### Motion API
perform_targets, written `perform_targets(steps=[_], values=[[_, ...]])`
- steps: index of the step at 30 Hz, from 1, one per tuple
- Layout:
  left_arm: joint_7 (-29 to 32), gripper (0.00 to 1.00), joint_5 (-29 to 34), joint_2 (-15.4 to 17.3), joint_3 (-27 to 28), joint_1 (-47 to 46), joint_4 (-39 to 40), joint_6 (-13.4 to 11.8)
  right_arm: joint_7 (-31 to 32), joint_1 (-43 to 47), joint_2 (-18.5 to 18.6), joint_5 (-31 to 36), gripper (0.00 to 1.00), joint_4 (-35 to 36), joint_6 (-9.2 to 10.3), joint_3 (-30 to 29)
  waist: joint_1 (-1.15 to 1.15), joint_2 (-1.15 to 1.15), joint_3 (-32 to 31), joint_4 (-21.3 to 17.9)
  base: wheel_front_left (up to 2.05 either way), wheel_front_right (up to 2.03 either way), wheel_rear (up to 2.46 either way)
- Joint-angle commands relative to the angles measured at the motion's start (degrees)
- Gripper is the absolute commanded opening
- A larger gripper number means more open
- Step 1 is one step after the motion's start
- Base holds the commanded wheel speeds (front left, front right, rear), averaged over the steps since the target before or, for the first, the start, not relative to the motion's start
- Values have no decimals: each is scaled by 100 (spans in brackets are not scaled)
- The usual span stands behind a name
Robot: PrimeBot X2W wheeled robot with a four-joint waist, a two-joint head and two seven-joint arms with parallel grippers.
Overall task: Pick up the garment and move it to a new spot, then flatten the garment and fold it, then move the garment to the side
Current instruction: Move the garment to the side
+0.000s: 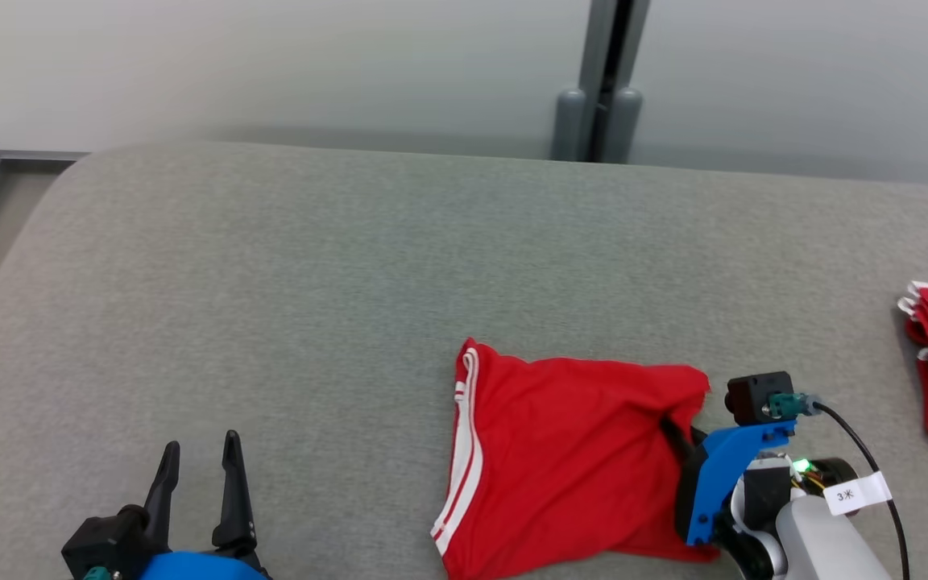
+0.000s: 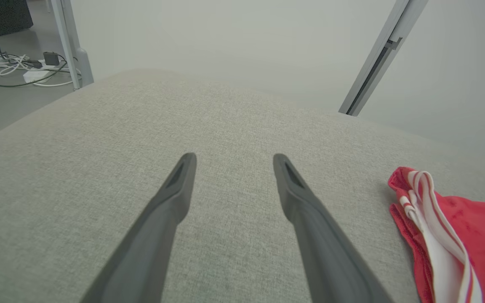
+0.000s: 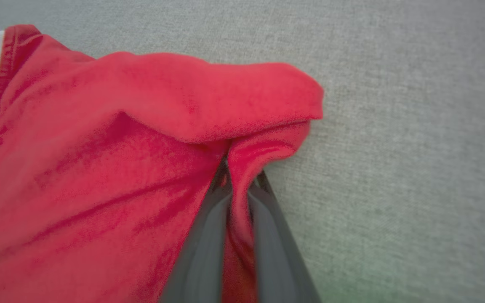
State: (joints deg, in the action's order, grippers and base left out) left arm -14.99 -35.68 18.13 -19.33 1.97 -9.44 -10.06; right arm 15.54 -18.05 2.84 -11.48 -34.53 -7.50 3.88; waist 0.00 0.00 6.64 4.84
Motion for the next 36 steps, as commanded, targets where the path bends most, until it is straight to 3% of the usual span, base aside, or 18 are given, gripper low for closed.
perform_targets(steps=[1,7,11,12,19,28,36], values=[[-24,100,67,8,-21,-83,53,18,-82,-120,26,66,0,108,1,-38,0,0,-7,-177,0,0,0],[-2,100,132,-14,-103,-167,210,15,-86,-232,64,294,0,581,2,-196,0,0,84,-797,0,0,0],[45,100,198,74,-92,-247,339,-26,22,-291,189,371,0,1108,1,-241,0,0,249,-1448,0,0,0],[89,100,238,118,-90,-301,420,-55,88,-306,235,339,0,1385,1,-267,0,0,363,-1784,0,0,0],[304,100,371,305,-132,-580,597,-56,176,-364,243,188,0,2031,1,-298,0,0,769,-2702,0,0,0],[458,100,455,332,-286,-806,658,-31,187,-516,229,114,0,2192,1,-273,0,0,863,-2851,0,0,0],[380,100,408,240,-320,-754,562,-56,738,-1380,794,63,0,2080,1,-297,0,0,750,-2434,0,0,0]])
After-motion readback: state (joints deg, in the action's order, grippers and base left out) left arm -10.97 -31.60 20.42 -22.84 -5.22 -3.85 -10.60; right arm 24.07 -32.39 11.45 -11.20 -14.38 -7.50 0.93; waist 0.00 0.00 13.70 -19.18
